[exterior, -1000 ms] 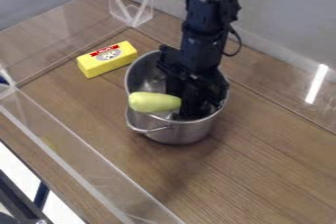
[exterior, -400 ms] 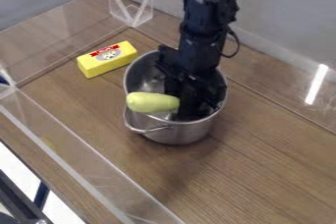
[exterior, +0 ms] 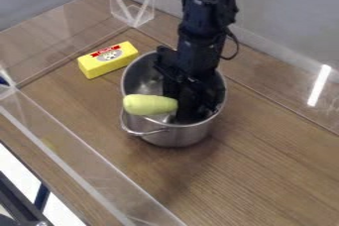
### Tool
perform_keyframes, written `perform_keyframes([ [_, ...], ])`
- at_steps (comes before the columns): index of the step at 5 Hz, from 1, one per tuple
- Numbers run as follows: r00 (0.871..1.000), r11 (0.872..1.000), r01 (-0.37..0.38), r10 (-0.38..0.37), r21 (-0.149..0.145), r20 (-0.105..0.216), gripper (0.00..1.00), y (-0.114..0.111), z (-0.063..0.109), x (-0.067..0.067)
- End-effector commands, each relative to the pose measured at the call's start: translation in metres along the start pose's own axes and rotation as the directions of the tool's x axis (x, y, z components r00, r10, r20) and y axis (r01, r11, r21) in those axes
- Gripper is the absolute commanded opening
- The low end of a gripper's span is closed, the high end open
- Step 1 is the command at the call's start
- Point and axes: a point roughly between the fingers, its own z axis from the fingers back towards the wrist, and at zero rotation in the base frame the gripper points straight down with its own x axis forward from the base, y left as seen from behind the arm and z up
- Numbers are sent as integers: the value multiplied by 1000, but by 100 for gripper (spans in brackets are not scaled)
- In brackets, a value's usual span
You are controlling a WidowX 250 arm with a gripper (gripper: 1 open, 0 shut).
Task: Remove the green spoon from inside the silver pot and place it on the table
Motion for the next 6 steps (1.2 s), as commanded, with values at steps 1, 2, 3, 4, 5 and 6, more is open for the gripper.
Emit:
perform_keyframes([
  [1,1000,1000,-8,8,23,-1,0,10,-1,-9],
  [2,1000,1000,-6,6,29,5,0,11,-1,-11],
  [3,1000,999,-5,5,33,13,0,12,-2,-13],
  [4,1000,999,-5,4,36,21,0,13,-3,-15],
  [5,1000,999,-4,3,39,29,0,14,-4,-16],
  [6,999,999,-2,1,41,36,0,14,-6,-18],
])
